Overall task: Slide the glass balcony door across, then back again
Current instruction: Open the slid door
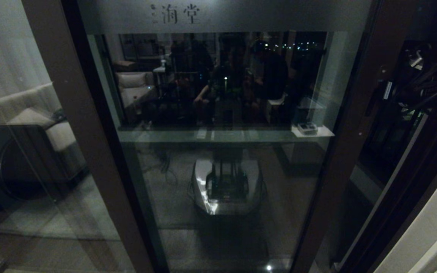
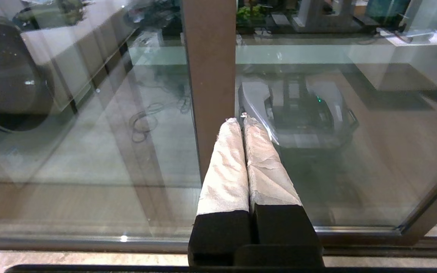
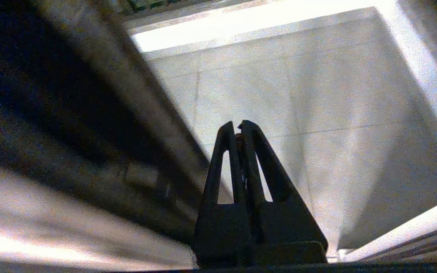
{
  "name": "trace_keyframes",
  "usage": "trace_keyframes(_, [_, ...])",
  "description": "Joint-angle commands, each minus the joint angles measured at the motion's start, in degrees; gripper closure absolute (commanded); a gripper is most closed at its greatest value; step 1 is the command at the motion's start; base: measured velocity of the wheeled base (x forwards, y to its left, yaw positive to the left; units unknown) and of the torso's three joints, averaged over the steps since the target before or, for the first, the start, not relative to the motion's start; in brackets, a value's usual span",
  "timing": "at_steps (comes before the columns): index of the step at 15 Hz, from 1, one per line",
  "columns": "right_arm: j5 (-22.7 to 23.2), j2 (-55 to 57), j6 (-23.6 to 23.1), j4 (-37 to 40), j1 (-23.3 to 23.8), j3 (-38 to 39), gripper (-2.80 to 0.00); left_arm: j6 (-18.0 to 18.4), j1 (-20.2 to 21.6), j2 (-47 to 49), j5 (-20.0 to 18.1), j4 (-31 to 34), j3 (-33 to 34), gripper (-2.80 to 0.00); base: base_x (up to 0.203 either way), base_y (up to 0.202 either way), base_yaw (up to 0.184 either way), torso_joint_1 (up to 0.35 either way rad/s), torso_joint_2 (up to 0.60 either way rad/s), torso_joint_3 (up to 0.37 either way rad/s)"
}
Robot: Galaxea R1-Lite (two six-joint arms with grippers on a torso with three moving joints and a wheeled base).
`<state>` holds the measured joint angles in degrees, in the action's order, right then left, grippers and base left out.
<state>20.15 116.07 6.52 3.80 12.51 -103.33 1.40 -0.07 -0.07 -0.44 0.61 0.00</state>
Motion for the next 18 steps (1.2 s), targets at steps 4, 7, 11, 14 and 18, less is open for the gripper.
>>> trace_keyframes(4, [1.74, -4.50, -0.02, -1.72, 0.24, 5.07, 0.00, 0.00, -0.01, -0.01, 0.00, 0.01, 0.00, 0.00, 0.000, 0.000, 0.000, 0.000, 0.00, 0.000])
trace_keyframes(7, [2.19, -4.98, 0.31, -3.36, 0.15, 5.86, 0.00, 0.00, -0.01, -0.01, 0.00, 0.01, 0.00, 0.00, 0.000, 0.000, 0.000, 0.000, 0.00, 0.000])
trace_keyframes(11, [4.55, -4.54, 2.00, -3.36, 0.24, 5.33, 0.00, 0.00, -0.01, -0.01, 0.00, 0.01, 0.00, 0.00, 0.000, 0.000, 0.000, 0.000, 0.00, 0.000])
trace_keyframes(14, [4.64, -4.54, 2.00, -3.36, -0.06, 5.42, 0.00, 0.05, -0.01, -0.01, 0.00, 0.01, 0.00, 0.00, 0.000, 0.000, 0.000, 0.000, 0.00, 0.000])
trace_keyframes(18, [4.64, -4.72, 2.00, -3.36, -1.12, 5.42, 0.00, 0.00, -0.01, -0.01, 0.00, 0.01, 0.00, 0.00, 0.000, 0.000, 0.000, 0.000, 0.00, 0.000])
